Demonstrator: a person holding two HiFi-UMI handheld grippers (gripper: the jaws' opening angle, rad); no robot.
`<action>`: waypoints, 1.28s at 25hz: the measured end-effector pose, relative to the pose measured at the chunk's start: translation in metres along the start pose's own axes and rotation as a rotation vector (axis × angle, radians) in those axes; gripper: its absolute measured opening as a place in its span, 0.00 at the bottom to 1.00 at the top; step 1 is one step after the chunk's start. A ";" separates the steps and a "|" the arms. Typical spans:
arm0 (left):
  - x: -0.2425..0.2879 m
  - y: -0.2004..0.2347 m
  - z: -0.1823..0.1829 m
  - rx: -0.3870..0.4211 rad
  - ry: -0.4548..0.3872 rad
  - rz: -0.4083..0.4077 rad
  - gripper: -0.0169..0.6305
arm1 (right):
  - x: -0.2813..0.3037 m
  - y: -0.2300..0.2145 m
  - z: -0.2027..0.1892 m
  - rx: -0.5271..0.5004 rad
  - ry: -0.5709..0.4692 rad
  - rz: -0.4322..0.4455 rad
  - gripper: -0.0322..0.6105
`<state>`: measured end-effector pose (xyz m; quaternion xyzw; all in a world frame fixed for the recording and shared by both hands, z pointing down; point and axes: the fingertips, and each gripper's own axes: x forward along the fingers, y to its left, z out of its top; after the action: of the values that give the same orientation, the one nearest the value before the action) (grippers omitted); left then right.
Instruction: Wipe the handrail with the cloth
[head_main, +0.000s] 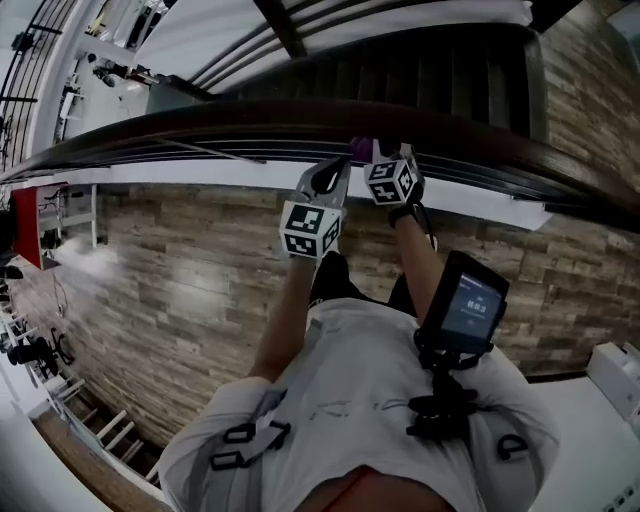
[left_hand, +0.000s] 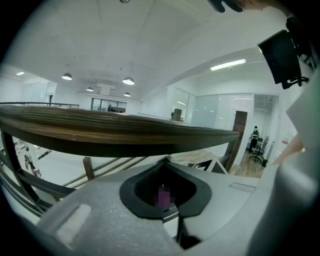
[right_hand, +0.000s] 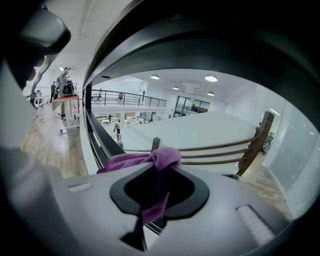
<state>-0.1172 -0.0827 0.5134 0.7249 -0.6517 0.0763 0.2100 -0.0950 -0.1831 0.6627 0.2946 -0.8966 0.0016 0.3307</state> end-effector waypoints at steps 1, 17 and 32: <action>0.007 -0.010 0.001 0.006 0.004 -0.019 0.03 | -0.006 -0.013 -0.006 0.010 -0.003 -0.019 0.13; 0.111 -0.173 -0.013 0.066 0.067 -0.294 0.03 | -0.102 -0.210 -0.118 0.152 0.000 -0.265 0.13; 0.221 -0.355 -0.036 0.065 0.076 -0.523 0.03 | -0.231 -0.464 -0.272 0.273 0.086 -0.620 0.13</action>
<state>0.2663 -0.2475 0.5576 0.8715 -0.4312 0.0673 0.2236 0.4520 -0.3908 0.6495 0.5943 -0.7412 0.0336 0.3104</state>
